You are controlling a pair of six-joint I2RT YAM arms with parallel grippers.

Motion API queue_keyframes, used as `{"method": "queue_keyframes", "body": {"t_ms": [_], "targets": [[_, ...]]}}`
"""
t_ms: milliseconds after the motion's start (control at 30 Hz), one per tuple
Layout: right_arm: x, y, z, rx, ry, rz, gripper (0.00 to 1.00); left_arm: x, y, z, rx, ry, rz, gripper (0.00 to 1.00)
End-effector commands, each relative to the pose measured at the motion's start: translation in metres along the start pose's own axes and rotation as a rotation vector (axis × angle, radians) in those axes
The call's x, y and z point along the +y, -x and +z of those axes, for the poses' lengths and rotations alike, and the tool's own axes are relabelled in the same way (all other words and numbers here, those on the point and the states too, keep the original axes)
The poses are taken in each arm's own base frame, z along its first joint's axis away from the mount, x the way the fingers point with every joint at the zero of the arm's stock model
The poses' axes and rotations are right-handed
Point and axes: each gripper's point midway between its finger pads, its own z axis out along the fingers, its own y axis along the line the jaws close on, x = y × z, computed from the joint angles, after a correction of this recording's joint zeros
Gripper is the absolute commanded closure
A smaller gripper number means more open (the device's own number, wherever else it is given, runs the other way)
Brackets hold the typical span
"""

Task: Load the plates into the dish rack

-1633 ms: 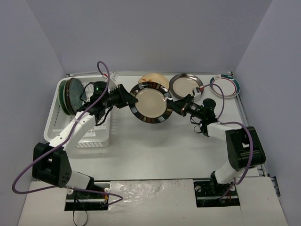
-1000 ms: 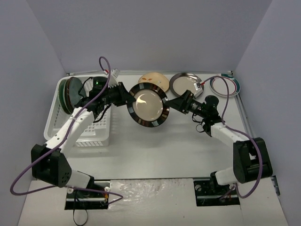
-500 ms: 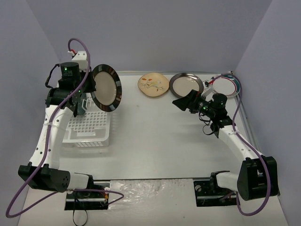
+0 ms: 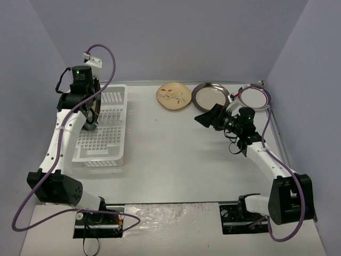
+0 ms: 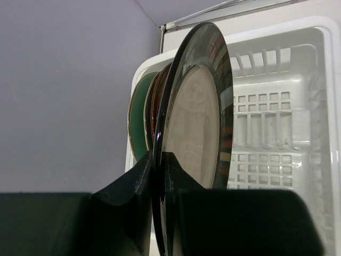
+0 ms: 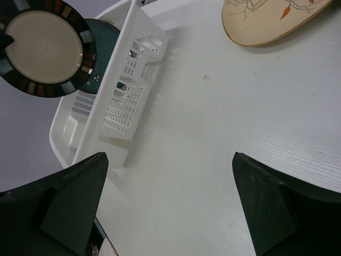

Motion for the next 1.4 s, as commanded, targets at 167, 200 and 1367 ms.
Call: {"method": "queue_keyframes", "body": {"t_ms": [167, 200, 1367], "targets": [[0.018, 0.014, -0.001, -0.042, 0.075, -0.062, 0.0, 0.048, 0.043, 0.027, -0.18, 0.199, -0.016, 1.0], [0.018, 0.014, -0.001, -0.041, 0.077, -0.062, 0.0, 0.046, 0.041, 0.031, -0.177, 0.197, -0.009, 1.0], [0.013, 0.013, -0.001, -0.032, 0.072, -0.057, 0.0, 0.026, -0.004, 0.074, -0.094, 0.171, -0.02, 0.53]]}}
